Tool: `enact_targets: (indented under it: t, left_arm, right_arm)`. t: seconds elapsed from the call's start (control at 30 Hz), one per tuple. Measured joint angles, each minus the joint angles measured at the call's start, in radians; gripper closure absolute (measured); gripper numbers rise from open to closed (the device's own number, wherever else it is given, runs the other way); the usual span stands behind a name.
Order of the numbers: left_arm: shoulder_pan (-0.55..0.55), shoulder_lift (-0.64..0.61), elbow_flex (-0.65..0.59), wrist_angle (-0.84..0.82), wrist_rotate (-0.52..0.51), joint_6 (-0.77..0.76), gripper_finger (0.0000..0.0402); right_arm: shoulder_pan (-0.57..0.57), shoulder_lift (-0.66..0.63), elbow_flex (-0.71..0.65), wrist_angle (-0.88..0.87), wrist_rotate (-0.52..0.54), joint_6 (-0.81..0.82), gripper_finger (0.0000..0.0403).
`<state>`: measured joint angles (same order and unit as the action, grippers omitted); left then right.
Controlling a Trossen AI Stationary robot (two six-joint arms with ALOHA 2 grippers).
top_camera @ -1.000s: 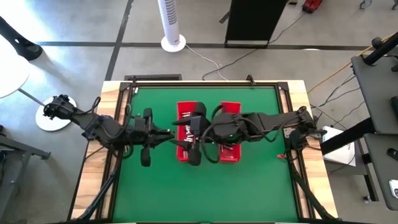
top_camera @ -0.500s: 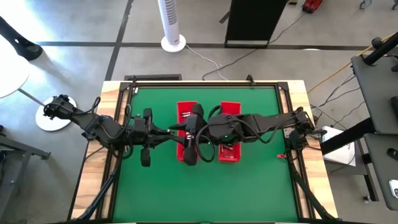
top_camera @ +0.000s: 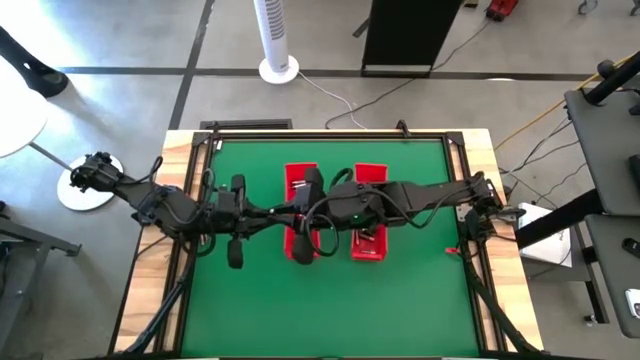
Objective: Sort batteries
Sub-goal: Put the silver battery into the left red bin
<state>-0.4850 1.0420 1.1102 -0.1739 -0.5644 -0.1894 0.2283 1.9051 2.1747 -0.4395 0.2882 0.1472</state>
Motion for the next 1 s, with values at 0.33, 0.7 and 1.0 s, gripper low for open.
enact_targets:
  t: [0.33, 0.7, 1.0]
  left_arm:
    - [0.0, -0.002, 0.0, -0.009, -0.095, -0.028, 0.0312]
    - [-0.082, -0.015, 0.151, -0.719, -0.132, -0.492, 0.0238]
    - [-0.343, -0.057, 0.102, -0.917, -0.456, -0.754, 0.0247]
  right_arm:
    - [-0.002, -0.016, 0.0, -0.031, 0.0, -0.056, 0.0376]
    - [-0.036, -0.052, 0.001, -0.223, 0.0, -0.086, 0.0376]
    - [-0.066, -0.039, -0.081, -0.361, 0.0, 0.017, 0.0376]
